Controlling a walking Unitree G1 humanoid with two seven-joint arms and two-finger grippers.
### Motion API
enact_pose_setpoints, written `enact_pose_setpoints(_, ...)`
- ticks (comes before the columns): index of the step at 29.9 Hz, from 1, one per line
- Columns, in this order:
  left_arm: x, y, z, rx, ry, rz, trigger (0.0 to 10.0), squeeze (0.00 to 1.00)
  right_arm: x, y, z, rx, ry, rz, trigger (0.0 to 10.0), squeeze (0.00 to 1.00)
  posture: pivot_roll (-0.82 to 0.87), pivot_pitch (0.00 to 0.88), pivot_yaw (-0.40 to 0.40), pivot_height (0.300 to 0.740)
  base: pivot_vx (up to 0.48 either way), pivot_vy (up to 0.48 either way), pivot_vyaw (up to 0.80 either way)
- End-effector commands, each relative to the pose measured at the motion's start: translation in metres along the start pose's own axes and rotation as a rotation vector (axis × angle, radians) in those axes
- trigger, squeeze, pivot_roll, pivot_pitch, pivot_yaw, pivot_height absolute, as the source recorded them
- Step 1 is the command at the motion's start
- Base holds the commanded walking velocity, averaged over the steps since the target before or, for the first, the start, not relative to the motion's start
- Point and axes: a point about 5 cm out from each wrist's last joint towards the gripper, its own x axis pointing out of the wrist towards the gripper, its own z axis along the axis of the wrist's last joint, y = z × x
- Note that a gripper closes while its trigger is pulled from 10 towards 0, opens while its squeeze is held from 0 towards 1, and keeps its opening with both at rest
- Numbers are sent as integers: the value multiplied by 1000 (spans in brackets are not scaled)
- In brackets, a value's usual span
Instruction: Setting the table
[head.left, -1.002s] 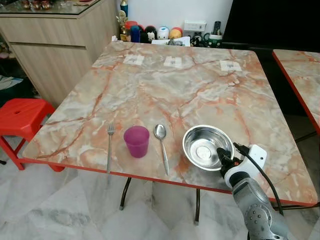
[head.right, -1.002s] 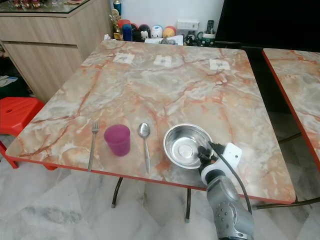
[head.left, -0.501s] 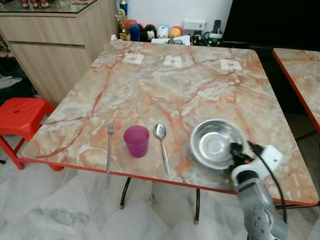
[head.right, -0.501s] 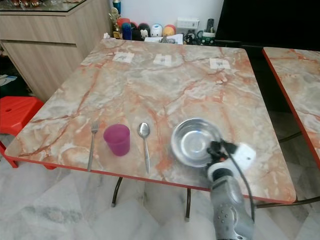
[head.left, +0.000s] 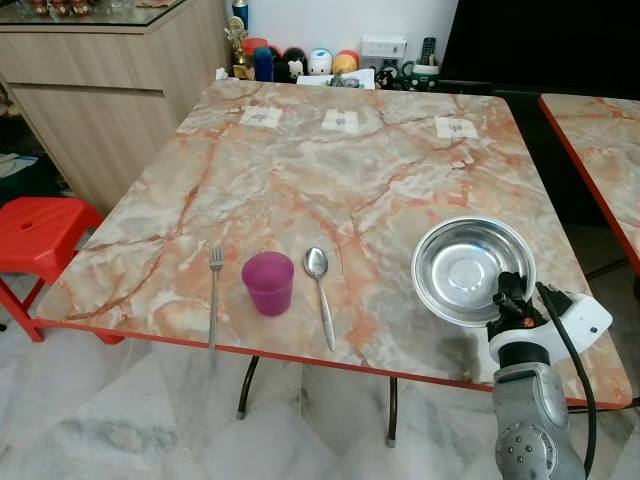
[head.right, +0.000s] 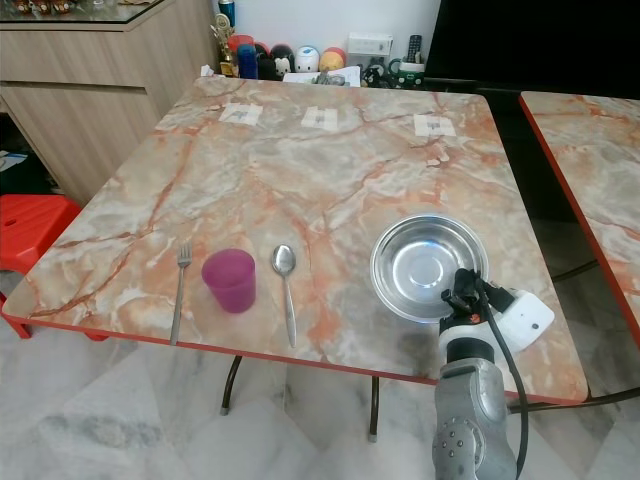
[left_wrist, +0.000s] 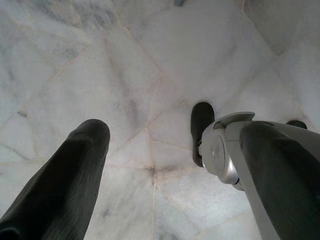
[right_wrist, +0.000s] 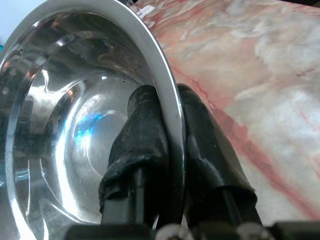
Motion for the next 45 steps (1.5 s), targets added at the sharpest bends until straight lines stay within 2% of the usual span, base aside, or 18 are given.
enact_pose_setpoints(1, -3, -2, -9, 18, 21, -5, 10000, 0, -6, -2, 1, 3, -25, -12, 10000, 0, 10, 102, -11, 740, 0, 0, 0)
enact_pose_setpoints(8, 1, -7, 3, 45, -26, -15, 10000, 0, -4, -1, 4, 19, -41, -13, 10000, 0, 10, 114, -14, 740, 0, -59, -81)
enact_pose_setpoints(13, 1, -7, 5, 48, -43, -18, 10000, 0, -3, 1, 6, 22, -55, -3, 10000, 0, 10, 121, -16, 740, 0, -480, -702)
enact_pose_setpoints(30, 1, -17, 7, 47, -83, -31, 10000, 0, -1, 6, 6, -1, -77, 11, 10000, 0, 12, 133, -17, 740, 0, -480, 0)
enact_pose_setpoints(40, 0, -16, 7, 47, -86, -36, 10000, 0, 0, 9, 8, 11, -93, 17, 10000, 0, 7, 136, -13, 740, 0, -480, 0)
enact_pose_setpoints(45, 1, -15, 7, 47, -87, -35, 10000, 0, 0, 10, 8, 21, -95, 19, 10000, 0, 7, 136, -12, 740, 0, -480, -737)
